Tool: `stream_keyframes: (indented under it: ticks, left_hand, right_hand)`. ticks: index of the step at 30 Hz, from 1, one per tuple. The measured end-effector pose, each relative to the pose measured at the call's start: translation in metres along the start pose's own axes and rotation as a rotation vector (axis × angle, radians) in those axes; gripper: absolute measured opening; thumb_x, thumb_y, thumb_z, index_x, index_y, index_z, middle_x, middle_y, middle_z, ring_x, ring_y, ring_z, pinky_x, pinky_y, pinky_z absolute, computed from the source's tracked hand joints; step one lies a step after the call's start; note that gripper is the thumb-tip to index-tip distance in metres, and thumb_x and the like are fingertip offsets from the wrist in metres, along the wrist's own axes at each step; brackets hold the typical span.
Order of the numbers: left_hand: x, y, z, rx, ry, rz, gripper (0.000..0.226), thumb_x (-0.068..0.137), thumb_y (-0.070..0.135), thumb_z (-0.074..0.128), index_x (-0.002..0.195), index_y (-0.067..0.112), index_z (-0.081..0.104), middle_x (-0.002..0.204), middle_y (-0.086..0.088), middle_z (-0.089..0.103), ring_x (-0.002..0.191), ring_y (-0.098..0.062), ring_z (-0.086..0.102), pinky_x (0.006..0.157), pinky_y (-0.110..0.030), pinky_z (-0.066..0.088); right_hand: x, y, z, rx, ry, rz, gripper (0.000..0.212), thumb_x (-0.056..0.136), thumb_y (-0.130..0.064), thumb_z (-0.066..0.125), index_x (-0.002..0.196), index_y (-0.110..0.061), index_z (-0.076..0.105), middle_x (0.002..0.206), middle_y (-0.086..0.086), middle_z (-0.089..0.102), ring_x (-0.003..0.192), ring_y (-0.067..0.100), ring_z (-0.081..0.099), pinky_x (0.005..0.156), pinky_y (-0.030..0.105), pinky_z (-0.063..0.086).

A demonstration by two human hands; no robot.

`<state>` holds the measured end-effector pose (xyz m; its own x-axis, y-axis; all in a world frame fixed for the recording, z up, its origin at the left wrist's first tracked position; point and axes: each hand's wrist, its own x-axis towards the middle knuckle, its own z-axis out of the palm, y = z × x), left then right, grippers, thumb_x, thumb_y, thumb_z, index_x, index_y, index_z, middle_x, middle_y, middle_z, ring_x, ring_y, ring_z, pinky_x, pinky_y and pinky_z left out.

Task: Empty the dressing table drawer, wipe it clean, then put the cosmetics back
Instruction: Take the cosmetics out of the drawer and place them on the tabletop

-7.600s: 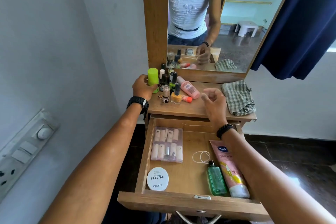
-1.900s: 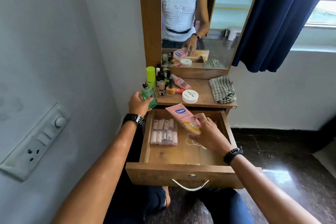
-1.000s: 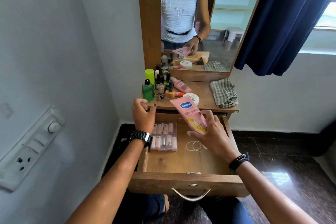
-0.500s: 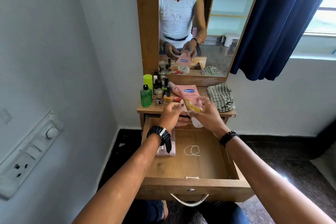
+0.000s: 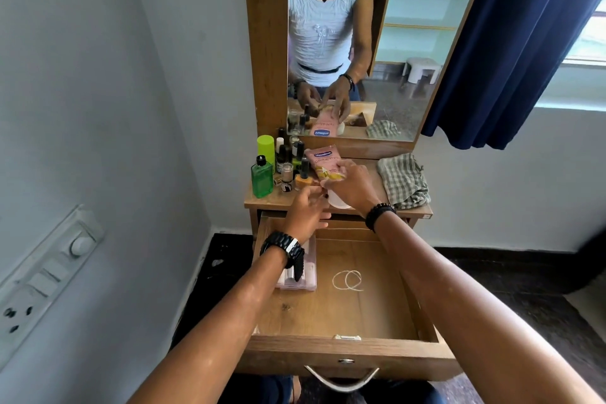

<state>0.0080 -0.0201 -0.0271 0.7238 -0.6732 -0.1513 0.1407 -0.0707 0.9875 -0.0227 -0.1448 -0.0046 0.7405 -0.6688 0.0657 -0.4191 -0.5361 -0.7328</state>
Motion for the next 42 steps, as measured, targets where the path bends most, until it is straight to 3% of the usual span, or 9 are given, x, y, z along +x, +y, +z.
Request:
stream_keyframes:
  ticks: [7,12,17,21,28,35,38,40,42]
  left_hand:
    - [-0.006,-0.01,-0.004,0.06,0.016,0.0,0.022,0.094,0.018,0.05,0.114,0.012,0.046,0.085,-0.003,0.057,0.072,-0.018,0.058,0.071,-0.035,0.051]
    - [-0.029,-0.016,-0.015,0.251,0.073,0.074,0.032,0.09,0.031,0.055,0.116,0.012,0.05,0.093,-0.003,0.061,0.084,-0.019,0.062,0.075,-0.035,0.053]
    - [-0.051,-0.045,-0.041,0.632,0.14,0.062,0.03,0.092,0.018,0.052,0.12,0.008,0.051,0.114,-0.01,0.06,0.101,-0.021,0.058,0.086,-0.034,0.047]
    - [-0.062,-0.053,-0.043,0.784,0.052,-0.095,0.034,0.091,0.019,0.049,0.124,0.011,0.047,0.124,-0.01,0.057,0.108,-0.028,0.057,0.091,-0.037,0.048]
    - [-0.064,-0.062,-0.037,0.837,-0.018,-0.317,0.064,0.091,0.006,0.039,0.147,0.009,0.008,0.126,-0.015,0.053,0.082,-0.019,0.057,0.064,-0.028,0.047]
    - [-0.068,-0.064,-0.033,0.934,-0.066,-0.376,0.064,0.094,0.012,0.039,0.147,0.008,0.005,0.139,-0.015,0.044,0.118,-0.029,0.051,0.093,-0.033,0.044]
    - [-0.072,-0.061,-0.032,1.023,-0.142,-0.402,0.065,0.095,0.014,0.036,0.148,0.01,-0.001,0.135,-0.016,0.047,0.111,-0.029,0.056,0.08,-0.033,0.049]
    - [-0.072,-0.057,-0.029,1.066,-0.185,-0.414,0.064,0.096,0.016,0.035,0.148,0.009,-0.002,0.133,-0.017,0.049,0.111,-0.028,0.056,0.062,-0.027,0.045]
    - [-0.071,-0.055,-0.027,1.095,-0.215,-0.426,0.062,0.097,0.019,0.035,0.148,0.008,0.002,0.129,-0.016,0.051,0.112,-0.027,0.055,0.061,-0.027,0.043]
  right_hand:
    - [-0.011,0.006,-0.006,0.033,-0.001,-0.03,0.072,0.063,-0.048,0.07,0.127,-0.019,0.055,0.122,0.007,0.059,0.111,0.021,0.056,0.095,0.036,0.048]
    - [-0.054,0.004,-0.018,0.099,0.083,-0.145,0.038,0.077,-0.025,0.073,0.112,-0.019,0.061,0.124,-0.001,0.047,0.108,0.011,0.049,0.081,0.013,0.043]
    - [-0.113,0.014,-0.006,0.157,0.025,-0.3,0.022,0.082,-0.009,0.068,0.1,-0.02,0.064,0.116,-0.002,0.05,0.107,0.01,0.053,0.088,0.017,0.047]
    - [-0.123,0.031,0.019,0.066,-0.167,-0.228,0.01,0.084,-0.01,0.066,0.094,-0.012,0.066,0.106,0.002,0.059,0.097,0.016,0.059,0.086,0.029,0.052]
    - [-0.116,0.043,0.053,-0.263,-0.522,-0.091,0.047,0.089,-0.018,0.06,0.133,-0.01,0.047,0.135,0.005,0.047,0.126,0.026,0.042,0.105,0.034,0.033]
    - [-0.124,0.054,0.076,-0.075,-0.528,0.066,0.06,0.084,-0.022,0.067,0.133,-0.012,0.035,0.122,0.008,0.056,0.112,0.025,0.053,0.088,0.031,0.044]
    - [-0.123,0.056,0.071,0.123,-0.497,0.208,0.045,0.085,-0.011,0.061,0.124,-0.017,0.04,0.102,-0.003,0.055,0.091,0.014,0.055,0.078,0.032,0.05]
    - [-0.123,0.058,0.071,0.258,-0.482,0.273,0.043,0.084,-0.003,0.057,0.121,-0.017,0.043,0.105,0.0,0.055,0.092,0.013,0.057,0.084,0.036,0.054]
    - [-0.124,0.056,0.073,0.411,-0.476,0.314,0.046,0.081,0.005,0.052,0.123,-0.012,0.044,0.117,0.009,0.057,0.092,0.014,0.064,0.073,0.028,0.056]
